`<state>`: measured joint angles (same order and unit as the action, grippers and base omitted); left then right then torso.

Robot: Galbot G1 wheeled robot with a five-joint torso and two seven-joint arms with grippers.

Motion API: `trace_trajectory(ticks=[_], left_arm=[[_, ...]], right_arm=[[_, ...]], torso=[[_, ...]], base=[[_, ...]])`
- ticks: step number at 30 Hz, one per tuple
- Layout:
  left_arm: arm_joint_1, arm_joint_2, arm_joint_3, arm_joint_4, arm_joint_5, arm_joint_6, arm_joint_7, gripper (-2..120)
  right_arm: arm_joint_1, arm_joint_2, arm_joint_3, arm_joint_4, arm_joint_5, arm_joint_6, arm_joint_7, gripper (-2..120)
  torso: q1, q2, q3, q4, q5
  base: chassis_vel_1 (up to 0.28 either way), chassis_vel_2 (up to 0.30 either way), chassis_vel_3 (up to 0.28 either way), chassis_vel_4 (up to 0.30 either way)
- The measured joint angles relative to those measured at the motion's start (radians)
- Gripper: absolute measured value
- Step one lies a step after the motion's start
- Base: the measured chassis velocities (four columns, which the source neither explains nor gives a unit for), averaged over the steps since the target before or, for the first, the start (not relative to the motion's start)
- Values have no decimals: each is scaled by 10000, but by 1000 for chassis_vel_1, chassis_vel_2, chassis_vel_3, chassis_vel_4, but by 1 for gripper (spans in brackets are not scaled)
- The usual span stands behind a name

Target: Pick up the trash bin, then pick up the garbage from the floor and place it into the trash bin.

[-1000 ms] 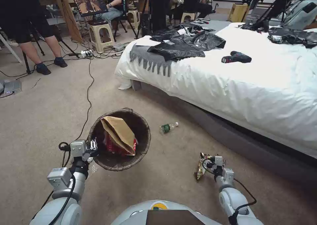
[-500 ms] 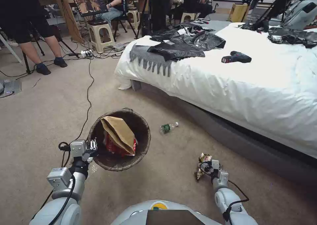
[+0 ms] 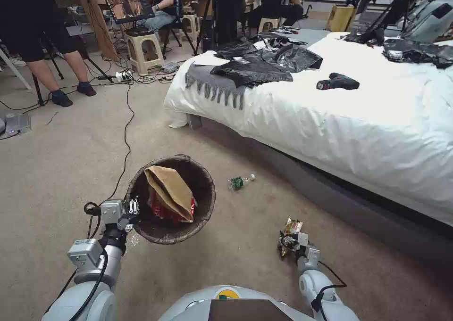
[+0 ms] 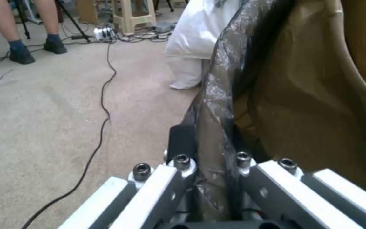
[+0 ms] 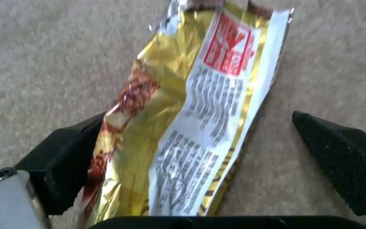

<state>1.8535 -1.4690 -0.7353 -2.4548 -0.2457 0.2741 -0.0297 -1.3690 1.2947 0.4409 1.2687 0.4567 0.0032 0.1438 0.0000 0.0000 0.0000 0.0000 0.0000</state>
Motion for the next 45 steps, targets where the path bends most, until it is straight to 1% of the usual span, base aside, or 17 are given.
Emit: trace_trajectory(ticks=[8, 13, 20, 22, 24, 25, 26, 27, 30, 31, 34, 35, 39, 40, 43, 44, 45], left_arm=[[4, 14, -9, 6, 0, 4, 2, 0], [4, 9, 13, 6, 4, 6, 4, 0], [16, 6, 18, 6, 14, 10, 6, 0], [17, 6, 18, 5, 16, 11, 7, 0], [19, 2, 25, 5, 18, 11, 12, 0], [21, -2, 26, 5, 21, 11, 12, 0], [21, -2, 26, 5, 21, 11, 12, 0], [22, -4, 28, 4, 24, 11, 11, 0], [19, -3, 44, 4, 27, 11, 16, 0], [19, -3, 44, 4, 27, 11, 16, 0], [17, 1, 48, 4, 28, 11, 18, 0], [17, 1, 48, 4, 28, 11, 18, 0], [13, 27, 37, 4, 27, 11, 20, 0], [13, 27, 37, 4, 27, 11, 20, 0], [3, 32, 37, 4, 21, 11, 19, 0], [3, 32, 37, 4, 21, 11, 19, 0], [0, 32, 37, 3, 20, 11, 19, 0]], right_arm=[[301, -302, -848, -380, 822, 356, 517, 100], [345, -335, -1024, -435, 923, 454, 536, 99], [306, -315, -1074, -393, 906, 490, 525, 82], [302, -315, -1074, -389, 900, 498, 523, 81], [256, -319, -1105, -278, 871, 511, 458, 73], [225, -321, -1113, -217, 857, 515, 440, 70], [225, -321, -1113, -217, 857, 515, 440, 70], [176, -332, -1117, -152, 849, 515, 435, 66], [40, -378, -1105, -12, 761, 552, 431, 52], [40, -378, -1105, -12, 761, 552, 431, 52], [-124, -437, -1063, 209, 685, 586, 428, 37], [-124, -437, -1063, 209, 685, 586, 428, 37], [-420, -549, -879, 795, 519, 640, 418, 19], [-420, -549, -879, 795, 519, 640, 418, 19], [-706, -703, -666, 1416, 334, 666, 337, 6], [-706, -703, -666, 1416, 334, 666, 337, 6], [-819, -769, -581, 1692, 285, 664, 296, 0]], torso=[[0, 0, 0, -5, -8], [0, 0, -1, -3, -8], [0, 0, -1, -6, -10], [0, 0, -1, -5, -9], [0, 0, -1, 8, 11], [0, 0, -1, 9, 17], [0, 0, -1, 9, 17], [0, 0, 0, 11, 15], [0, 0, 0, 4, 8], [0, 0, 0, 4, 8], [0, 0, 0, 4, 8], [0, 0, 0, 4, 8], [0, 0, 0, 1, 4], [0, 0, 0, 1, 4], [0, 0, 0, -1, 5], [0, 0, 0, -1, 5], [0, 0, 0, -1, 3]], base=[[0, 0, 0, 0], [0, 0, 0, 0], [0, 0, 0, 0], [0, 0, 0, 0], [0, 0, 0, 0], [0, 0, 0, 0], [0, 0, 0, 0], [0, 0, 0, 0], [0, 0, 0, 0], [0, 0, 0, 0], [0, 0, 0, 0], [0, 0, 0, 0], [0, 0, 0, 0], [0, 0, 0, 0], [0, 0, 0, 0], [0, 0, 0, 0], [0, 0, 0, 0]])
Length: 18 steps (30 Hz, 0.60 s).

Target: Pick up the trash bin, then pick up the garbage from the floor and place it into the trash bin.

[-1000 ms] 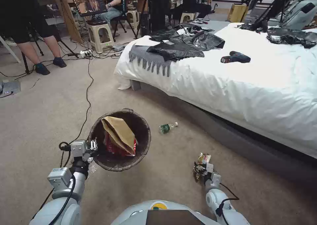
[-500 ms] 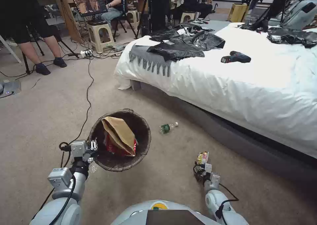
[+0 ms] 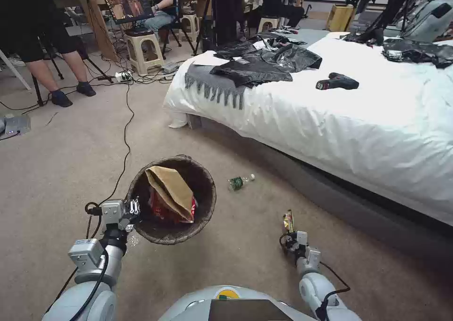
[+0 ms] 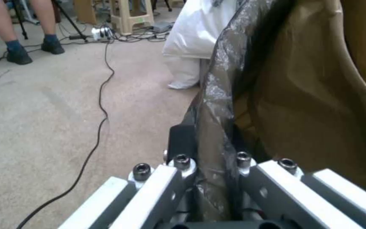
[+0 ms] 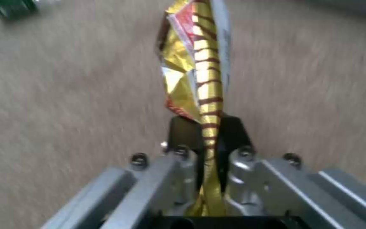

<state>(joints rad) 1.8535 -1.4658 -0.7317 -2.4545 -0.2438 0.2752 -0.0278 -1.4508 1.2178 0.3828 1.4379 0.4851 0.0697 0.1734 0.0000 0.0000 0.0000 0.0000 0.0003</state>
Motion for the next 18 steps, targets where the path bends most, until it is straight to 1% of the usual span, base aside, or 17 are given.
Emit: trace_trajectory(ticks=[3, 4, 7, 8, 9, 12, 13, 15, 17, 18], left_arm=[[-1, 1, -2, -1, -5, 5, -2, 0], [-1, 1, -2, -1, -5, 5, -2, 0], [-1, -3, -2, -7, -5, 18, -10, 0], [-1, -3, -2, -7, -5, 18, -10, 0], [-1, -4, -2, -24, -6, 31, -13, 0], [3, 3, -17, -45, -15, 70, -27, 0], [3, 3, -17, -45, -15, 70, -27, 0], [8, 5, -31, -61, -18, 122, -34, 0], [17, 9, -35, -79, -30, 213, -60, 0], [17, 9, -35, -79, -30, 213, -60, 0]], right_arm=[[-366, -151, 419, 1142, -290, -188, -331, 0], [-366, -151, 419, 1142, -290, -188, -331, 0], [-611, 23, 1051, 2248, -707, -779, -1060, 0], [-611, 23, 1051, 2248, -707, -779, -1060, 0], [-680, 29, 1217, 2770, -777, -1068, -1326, 0], [-738, -420, 1203, 4140, -647, -1510, -1643, 0], [-738, -420, 1203, 4140, -647, -1510, -1643, 0], [-660, -689, 1082, 4706, -490, -1746, -1699, 0], [-364, -1127, 770, 5469, -173, -2072, -1711, 0], [-364, -1127, 770, 5469, -173, -2072, -1711, 0]], torso=[[0, 0, 0, 0, -1], [0, 0, 0, 0, -1], [0, 0, 0, 0, -5], [0, 0, 0, 0, -5], [0, 0, 0, -1, -1], [0, 0, 0, 0, -3], [0, 0, 0, 0, -3], [0, 0, 0, 0, -4], [0, 0, 0, 1, -4], [0, 0, 0, 1, -4]], base=[[0, 0, 0, 0], [0, 0, 0, 0], [0, 0, 0, 0], [0, 0, 0, 0], [0, 0, 0, 0], [0, 0, 0, 0], [0, 0, 0, 0], [0, 0, 0, 0], [0, 0, 0, 0], [0, 0, 0, 0]])
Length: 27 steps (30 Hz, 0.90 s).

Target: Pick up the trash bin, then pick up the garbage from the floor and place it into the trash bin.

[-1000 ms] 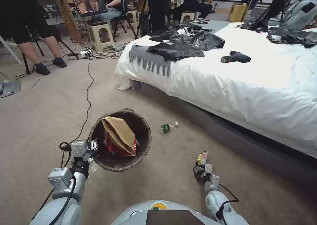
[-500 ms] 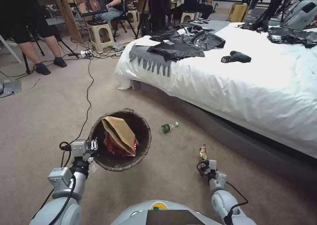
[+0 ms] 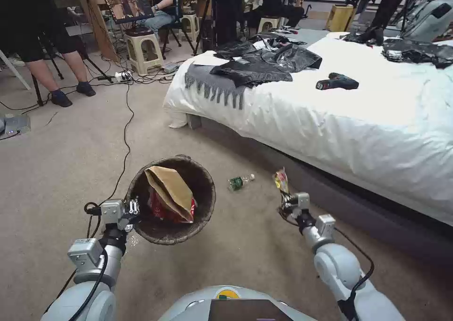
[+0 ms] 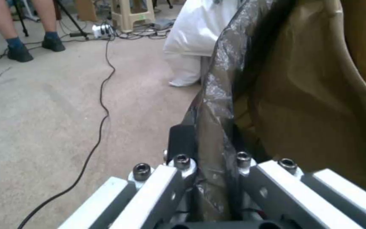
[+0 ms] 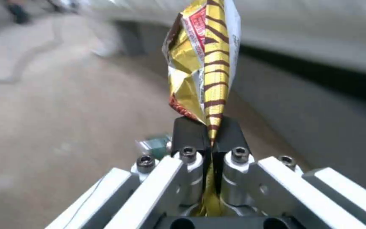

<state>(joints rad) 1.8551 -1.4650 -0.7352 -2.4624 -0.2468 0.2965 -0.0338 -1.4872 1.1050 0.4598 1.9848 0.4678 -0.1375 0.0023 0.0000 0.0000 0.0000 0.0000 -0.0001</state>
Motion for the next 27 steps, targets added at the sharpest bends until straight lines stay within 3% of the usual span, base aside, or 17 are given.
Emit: trace_trajectory(ticks=[3, 5, 7, 12, 21, 27], left_arm=[[18, 13, 5, -14, -3, 144, -39, 0], [18, 13, 5, -14, -3, 144, -39, 0], [23, 55, 12, -26, -4, 195, -41, 0], [37, 85, -28, -62, -16, 364, -46, 0], [27, 73, -26, -69, -7, 534, -67, 0], [32, 65, -2, -72, 11, 614, -71, 0]], right_arm=[[707, -697, -715, 758, 473, -390, 26, 0], [707, -697, -715, 758, 473, -390, 26, 0], [1697, -1528, -1615, 1171, 971, -723, 45, 0], [3571, -2498, -2978, 1548, 1722, -1164, -152, 0], [5761, -2807, -4482, 1522, 2221, -1762, -1712, 0], [7035, -2618, -5796, 1481, 2344, -1904, -1856, 0]], torso=[[0, 0, 0, 0, 1], [0, 0, 0, 0, 1], [0, 0, 0, -1, 1], [0, 0, 1, 1, 1], [0, 0, 1, 0, 1], [0, 0, 1, 0, -1]], base=[[0, 0, 0, 0], [0, 0, 0, 0], [0, 0, 0, 0], [0, 0, 0, 0], [0, 0, 0, 0], [0, 0, 0, 0]])
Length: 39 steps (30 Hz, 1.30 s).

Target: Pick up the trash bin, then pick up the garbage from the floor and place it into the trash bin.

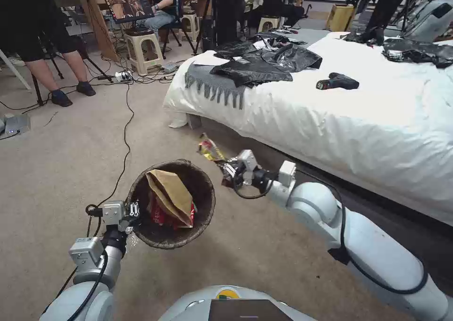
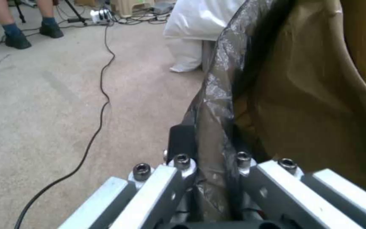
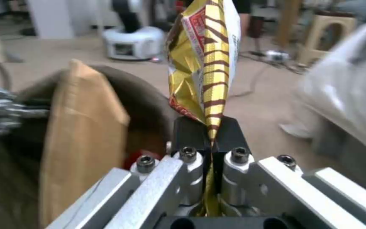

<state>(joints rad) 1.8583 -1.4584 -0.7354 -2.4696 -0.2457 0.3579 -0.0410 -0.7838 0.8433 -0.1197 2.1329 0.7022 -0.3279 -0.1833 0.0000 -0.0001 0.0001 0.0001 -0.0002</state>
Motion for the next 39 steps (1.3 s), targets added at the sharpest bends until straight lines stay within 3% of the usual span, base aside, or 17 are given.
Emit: trace_trajectory(ticks=[10, 33, 39], left_arm=[[37, 13, -15, -43, -37, 216, 2, 0], [8, 78, -15, -107, -143, 538, -40, 0], [-13, 71, -19, -109, -154, 541, -39, 0]], right_arm=[[1627, 905, -2301, -374, -67, -175, 154, 0], [2052, 1162, -3876, -482, -403, -345, 349, -1], [2039, 1156, -3904, -523, -621, -443, 373, 24]], torso=[[0, 0, 0, 0, 1], [0, 0, -1, -1, 1], [0, 0, -1, -1, 1]], base=[[0, 0, 0, 0], [0, 0, 0, 0], [0, 0, 0, 0]])
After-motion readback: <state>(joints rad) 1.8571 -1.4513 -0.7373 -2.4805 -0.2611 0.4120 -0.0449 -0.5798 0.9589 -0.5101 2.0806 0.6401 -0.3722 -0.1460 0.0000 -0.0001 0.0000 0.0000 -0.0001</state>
